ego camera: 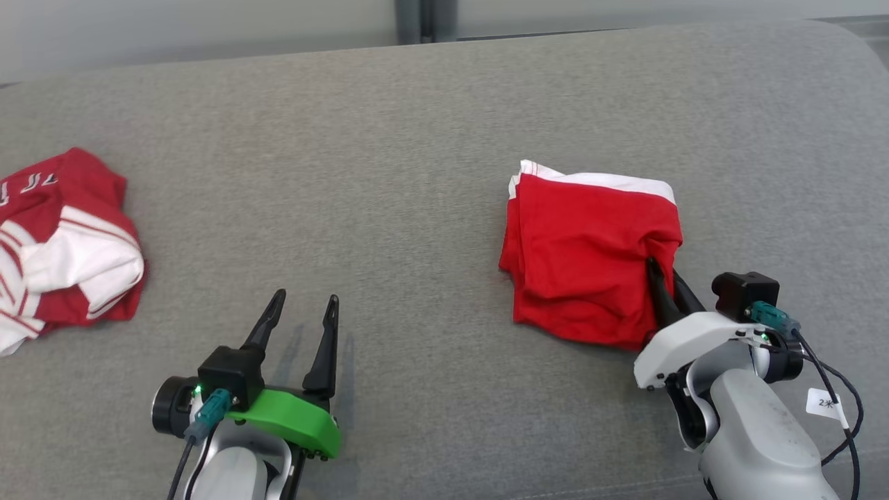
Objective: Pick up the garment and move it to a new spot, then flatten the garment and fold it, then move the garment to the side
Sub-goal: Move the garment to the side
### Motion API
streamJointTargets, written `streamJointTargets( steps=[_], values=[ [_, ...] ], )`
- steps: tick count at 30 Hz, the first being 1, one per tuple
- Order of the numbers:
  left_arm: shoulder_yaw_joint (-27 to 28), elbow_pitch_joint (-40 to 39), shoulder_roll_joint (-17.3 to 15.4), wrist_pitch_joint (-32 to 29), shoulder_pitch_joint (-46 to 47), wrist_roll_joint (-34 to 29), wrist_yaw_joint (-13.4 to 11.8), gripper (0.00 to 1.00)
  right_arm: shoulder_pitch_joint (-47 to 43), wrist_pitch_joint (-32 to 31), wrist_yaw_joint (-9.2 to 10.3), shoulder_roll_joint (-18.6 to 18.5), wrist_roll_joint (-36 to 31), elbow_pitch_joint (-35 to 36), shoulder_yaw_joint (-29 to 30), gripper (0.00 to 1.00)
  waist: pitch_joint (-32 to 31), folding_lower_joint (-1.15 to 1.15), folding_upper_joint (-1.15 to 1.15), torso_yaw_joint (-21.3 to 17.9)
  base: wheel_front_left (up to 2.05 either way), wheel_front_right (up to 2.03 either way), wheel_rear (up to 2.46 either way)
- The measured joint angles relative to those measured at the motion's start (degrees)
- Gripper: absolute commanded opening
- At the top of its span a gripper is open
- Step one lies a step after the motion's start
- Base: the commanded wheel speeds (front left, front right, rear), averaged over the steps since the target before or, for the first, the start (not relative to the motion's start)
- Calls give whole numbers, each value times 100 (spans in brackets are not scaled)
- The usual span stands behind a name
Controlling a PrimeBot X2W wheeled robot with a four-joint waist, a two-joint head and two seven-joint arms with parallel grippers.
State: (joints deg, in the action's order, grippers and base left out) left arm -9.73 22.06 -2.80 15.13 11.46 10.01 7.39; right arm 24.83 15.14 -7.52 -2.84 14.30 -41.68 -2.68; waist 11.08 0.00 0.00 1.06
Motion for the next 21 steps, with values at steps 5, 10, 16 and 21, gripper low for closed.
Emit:
streamJointTargets(
  steps=[5,10,16,21],
  values=[
    [-189,-1,0,1,68,-7,1,100,-4,0,1,-8,124,90,-115,0,-42,0,0,-669,0,0,0],
    [-365,-74,-40,1,216,-5,1,100,-24,0,1,-10,209,96,-311,0,-47,0,0,-1305,0,0,0],
    [-560,-148,-177,0,458,-32,2,100,95,-1,1,-9,215,76,-521,0,43,0,0,-1903,0,0,0],
    [-734,-205,-327,1,714,-59,9,100,382,-1,1,-11,119,89,-637,0,334,0,0,-2102,0,0,0]
  ],
)
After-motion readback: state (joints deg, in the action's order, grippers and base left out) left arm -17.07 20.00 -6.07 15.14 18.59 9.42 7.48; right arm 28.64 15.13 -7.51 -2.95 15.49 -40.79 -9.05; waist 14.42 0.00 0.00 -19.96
